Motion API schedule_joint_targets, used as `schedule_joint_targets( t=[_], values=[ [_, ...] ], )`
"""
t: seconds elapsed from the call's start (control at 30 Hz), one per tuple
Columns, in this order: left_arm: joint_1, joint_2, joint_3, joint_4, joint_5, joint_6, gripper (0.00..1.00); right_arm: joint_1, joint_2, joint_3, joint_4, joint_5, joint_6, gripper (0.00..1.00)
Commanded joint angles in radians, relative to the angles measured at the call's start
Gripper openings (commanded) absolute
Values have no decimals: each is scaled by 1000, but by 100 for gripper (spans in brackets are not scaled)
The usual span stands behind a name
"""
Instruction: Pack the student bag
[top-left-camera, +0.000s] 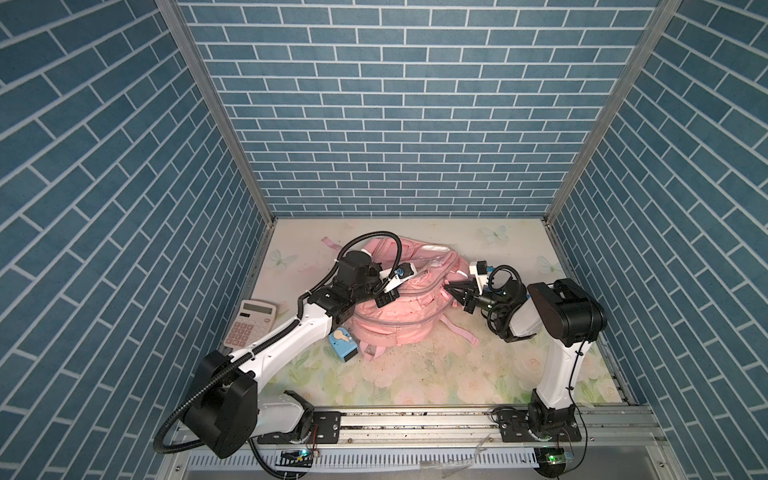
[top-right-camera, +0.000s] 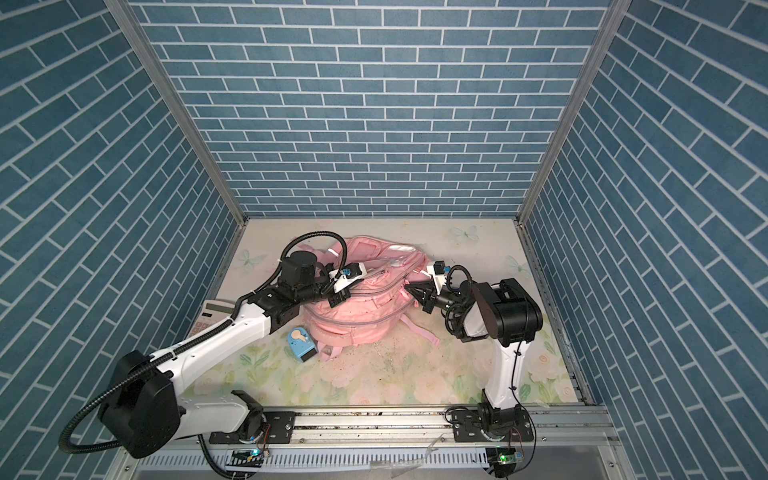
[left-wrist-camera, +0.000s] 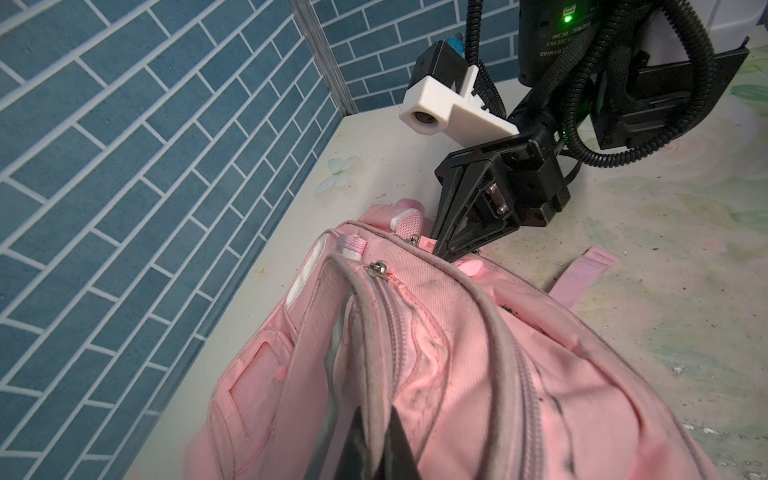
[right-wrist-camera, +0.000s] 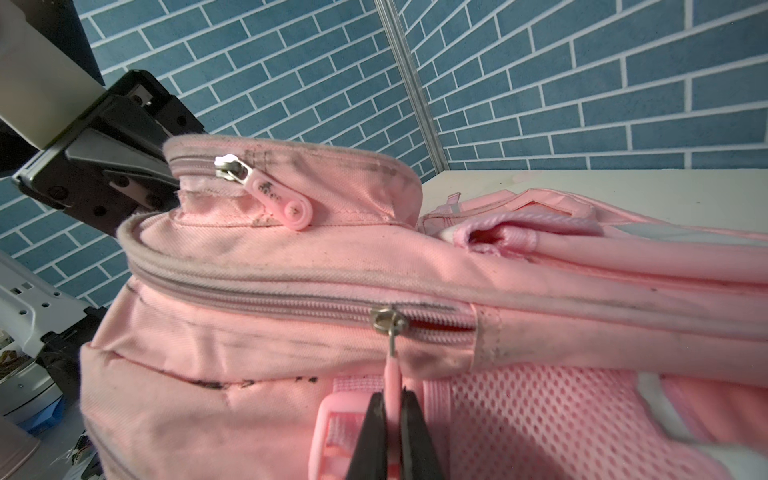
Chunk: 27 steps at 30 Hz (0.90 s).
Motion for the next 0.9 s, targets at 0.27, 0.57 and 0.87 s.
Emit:
schedule_joint_targets(
  t=[0.27,0.57,0.87],
  values=[
    [-117,8,25,165,-360,-110,0,120,-464,33,-758,173,-332,0],
    [-177,36,161,-2,-483,-523,0,191,-657,52,-1139,392,-442,0],
    [-218,107,268,-1,-438,-822,0,94,-629,204,-1287,434,-417,0]
  ],
)
